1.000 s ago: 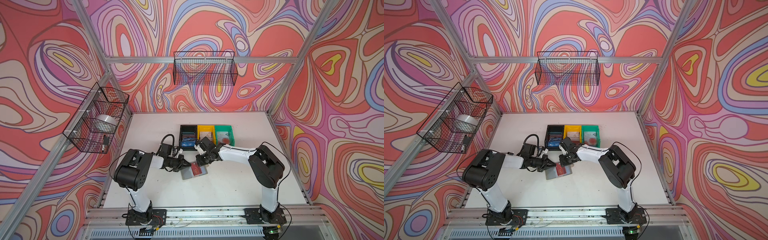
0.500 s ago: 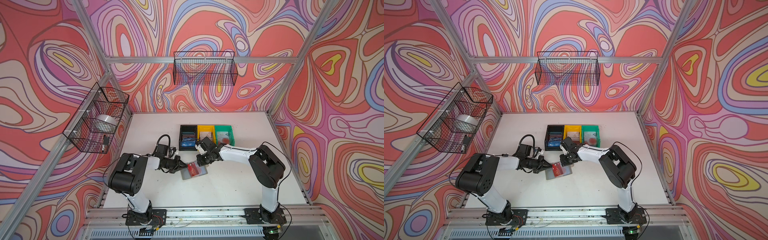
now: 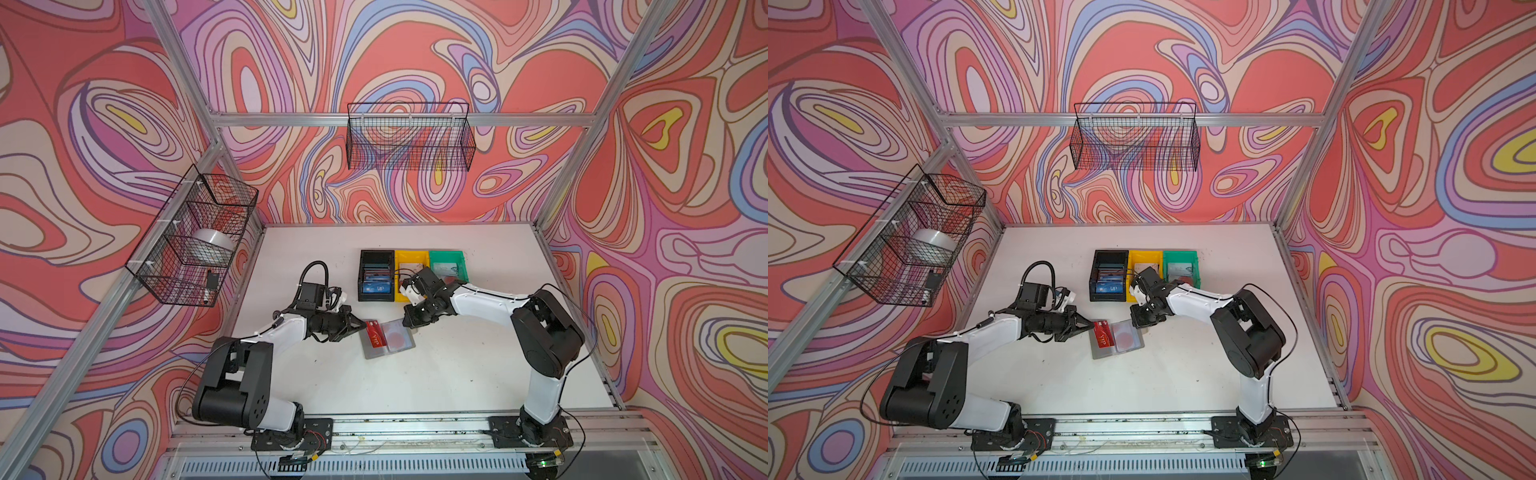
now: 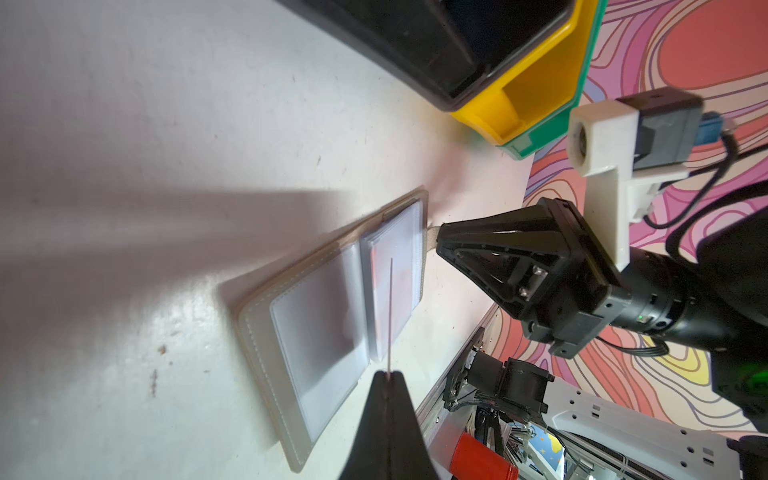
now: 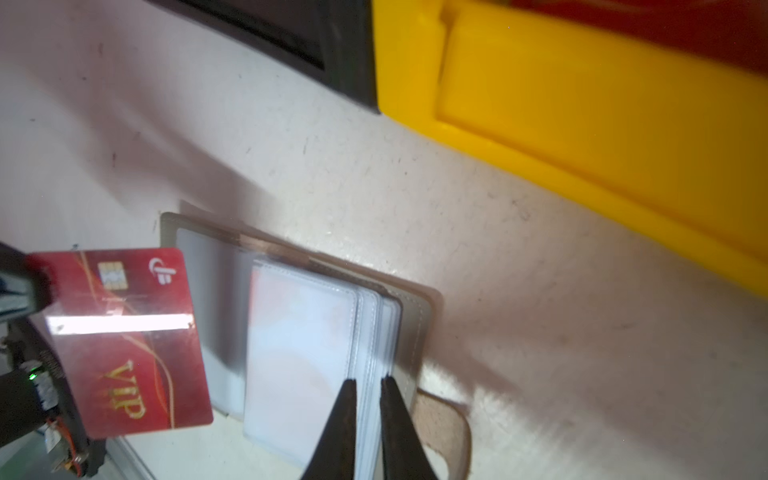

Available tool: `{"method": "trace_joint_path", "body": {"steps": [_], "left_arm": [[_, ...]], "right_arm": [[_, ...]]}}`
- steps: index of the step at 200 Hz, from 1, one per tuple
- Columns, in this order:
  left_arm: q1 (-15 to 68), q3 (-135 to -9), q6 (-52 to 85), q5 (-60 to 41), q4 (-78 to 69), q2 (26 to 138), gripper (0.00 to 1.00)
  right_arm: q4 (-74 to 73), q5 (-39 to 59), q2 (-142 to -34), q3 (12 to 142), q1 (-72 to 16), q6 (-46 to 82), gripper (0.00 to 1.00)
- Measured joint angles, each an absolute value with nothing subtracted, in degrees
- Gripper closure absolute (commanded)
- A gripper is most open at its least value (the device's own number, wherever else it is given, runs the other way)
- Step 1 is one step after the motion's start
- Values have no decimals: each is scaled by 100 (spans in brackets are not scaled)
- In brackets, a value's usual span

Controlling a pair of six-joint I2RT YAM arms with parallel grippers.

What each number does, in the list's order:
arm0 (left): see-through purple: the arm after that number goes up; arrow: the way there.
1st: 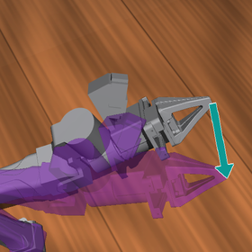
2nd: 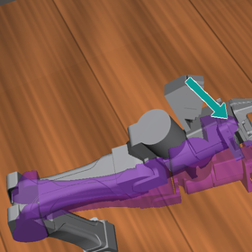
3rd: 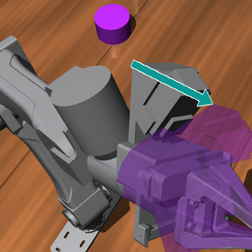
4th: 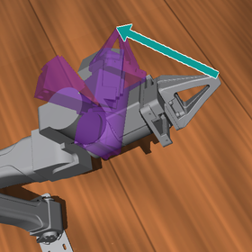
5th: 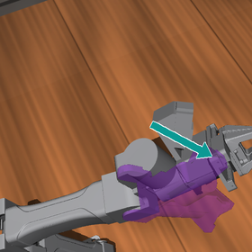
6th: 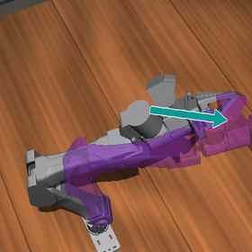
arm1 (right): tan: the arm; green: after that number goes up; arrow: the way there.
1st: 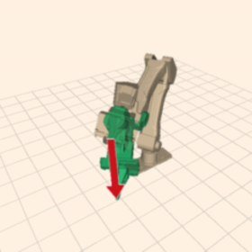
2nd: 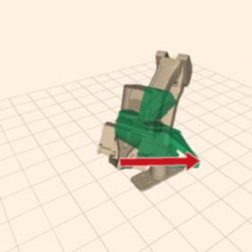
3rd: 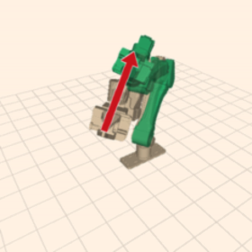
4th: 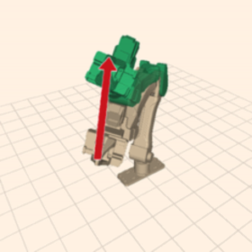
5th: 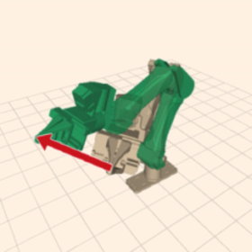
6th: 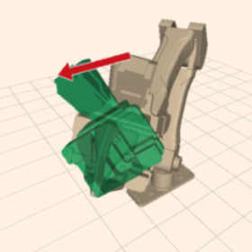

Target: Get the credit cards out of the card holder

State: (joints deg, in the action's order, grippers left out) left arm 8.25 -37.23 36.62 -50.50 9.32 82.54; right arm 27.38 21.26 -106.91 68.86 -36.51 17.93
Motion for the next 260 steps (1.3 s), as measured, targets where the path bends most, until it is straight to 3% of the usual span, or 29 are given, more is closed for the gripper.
{"method": "trace_joint_path", "body": {"steps": [18, 36, 50, 122, 204, 260], "left_arm": [[819, -3830, 3640, -5052, 1063, 8117, 100], [819, -3846, 3671, -5144, 1052, 7994, 100], [819, -3846, 3752, -5266, 937, 7959, 100], [821, -3846, 4246, -5824, 12, 7959, 100], [991, -3846, 4484, -5911, -464, 8344, 100], [1068, -3848, 4482, -5907, -480, 8444, 100]], "right_arm": [[2757, 2738, -10527, 6888, -3406, 1603, 73], [2757, 3452, -10477, 6893, -3208, 1470, 56], [2749, 4010, -10479, 6895, -3118, 1345, 53], [2464, 5520, -10982, 7113, -3127, 1291, 51], [1970, 6051, -11150, 7220, -3127, 1562, 51], [1839, 6097, -11150, 7220, -3120, 1712, 61]]}}
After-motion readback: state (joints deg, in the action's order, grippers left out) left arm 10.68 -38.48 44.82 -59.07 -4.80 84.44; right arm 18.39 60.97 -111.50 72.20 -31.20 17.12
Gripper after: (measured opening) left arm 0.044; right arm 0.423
